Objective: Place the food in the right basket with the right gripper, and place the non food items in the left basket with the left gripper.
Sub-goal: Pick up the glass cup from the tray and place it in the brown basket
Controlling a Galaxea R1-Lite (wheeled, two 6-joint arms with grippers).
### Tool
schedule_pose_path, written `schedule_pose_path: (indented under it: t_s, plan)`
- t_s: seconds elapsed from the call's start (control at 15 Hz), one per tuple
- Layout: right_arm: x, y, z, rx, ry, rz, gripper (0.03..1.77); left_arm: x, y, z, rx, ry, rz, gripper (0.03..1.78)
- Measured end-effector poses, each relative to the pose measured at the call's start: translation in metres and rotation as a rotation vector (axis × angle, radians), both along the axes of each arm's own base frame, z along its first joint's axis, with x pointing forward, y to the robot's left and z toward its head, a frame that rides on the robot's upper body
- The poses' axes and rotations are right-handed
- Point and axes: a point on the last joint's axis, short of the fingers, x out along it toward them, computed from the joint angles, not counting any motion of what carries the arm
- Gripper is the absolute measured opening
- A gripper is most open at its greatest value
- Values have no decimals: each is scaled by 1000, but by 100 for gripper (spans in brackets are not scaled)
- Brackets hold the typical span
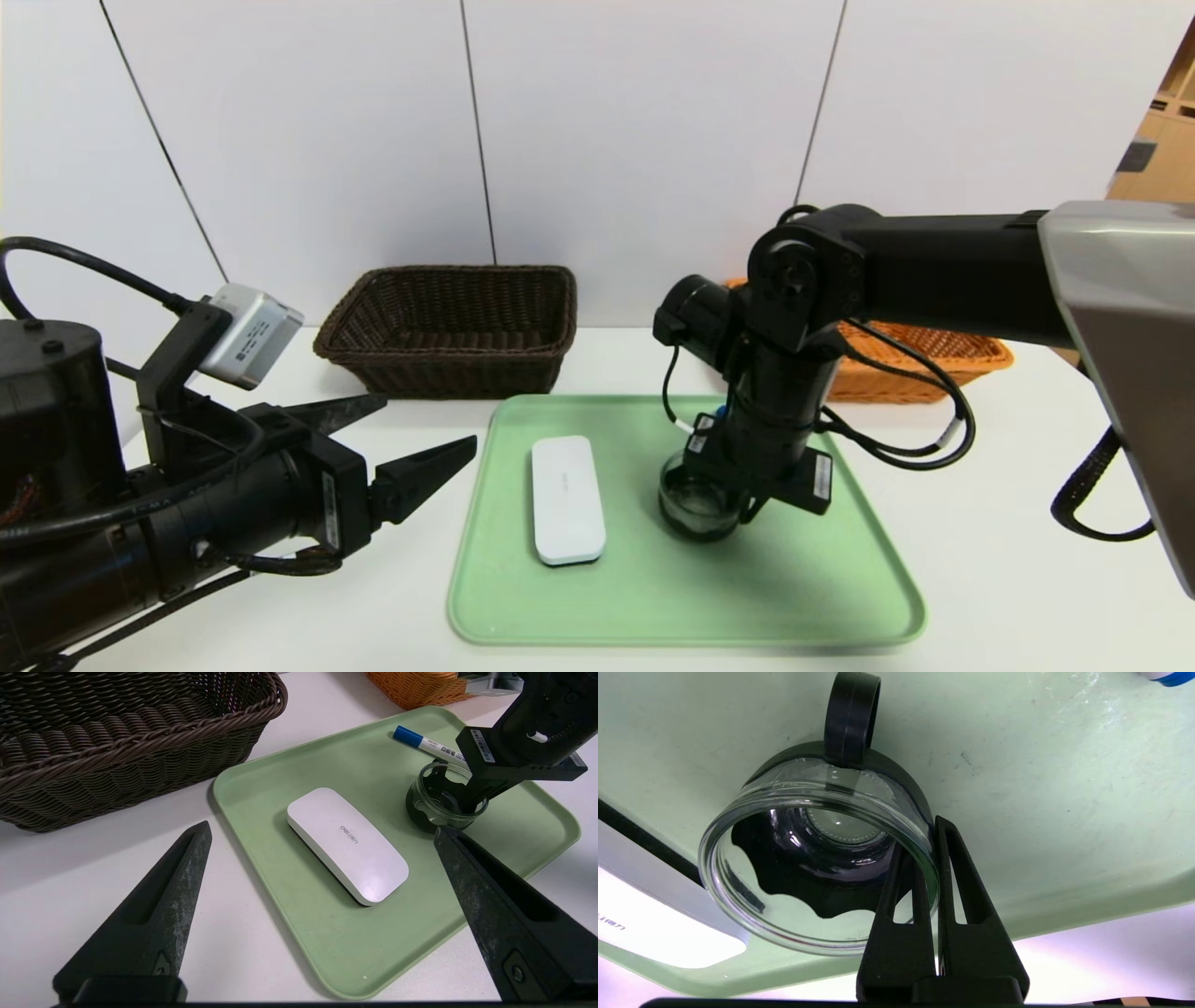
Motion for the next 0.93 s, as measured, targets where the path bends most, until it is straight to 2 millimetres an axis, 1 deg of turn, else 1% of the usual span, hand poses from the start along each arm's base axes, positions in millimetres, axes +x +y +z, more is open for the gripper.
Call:
schedule_pose_path:
  t_s: [0.13, 0.27, 0.4, 0.6, 0.8, 0.93]
  plan:
    - [-4, 0, 7, 9, -17, 12, 10, 0, 0, 0, 0, 1, 1, 169]
    - [-14, 5, 24, 33, -82, 48, 10, 0, 0, -1, 0, 4, 4, 169]
    - [-25, 10, 53, 84, -249, 93, 10, -2, 1, -4, 7, 14, 6, 169]
    - [-30, 11, 96, 156, -555, 149, 10, -5, 3, -13, 23, 35, 8, 169]
    - [-21, 15, 129, 224, -857, 175, 10, -7, 4, -14, 20, 41, 10, 169]
    - [-11, 24, 141, 276, -1017, 202, 10, -8, 5, -12, 16, 31, 11, 169]
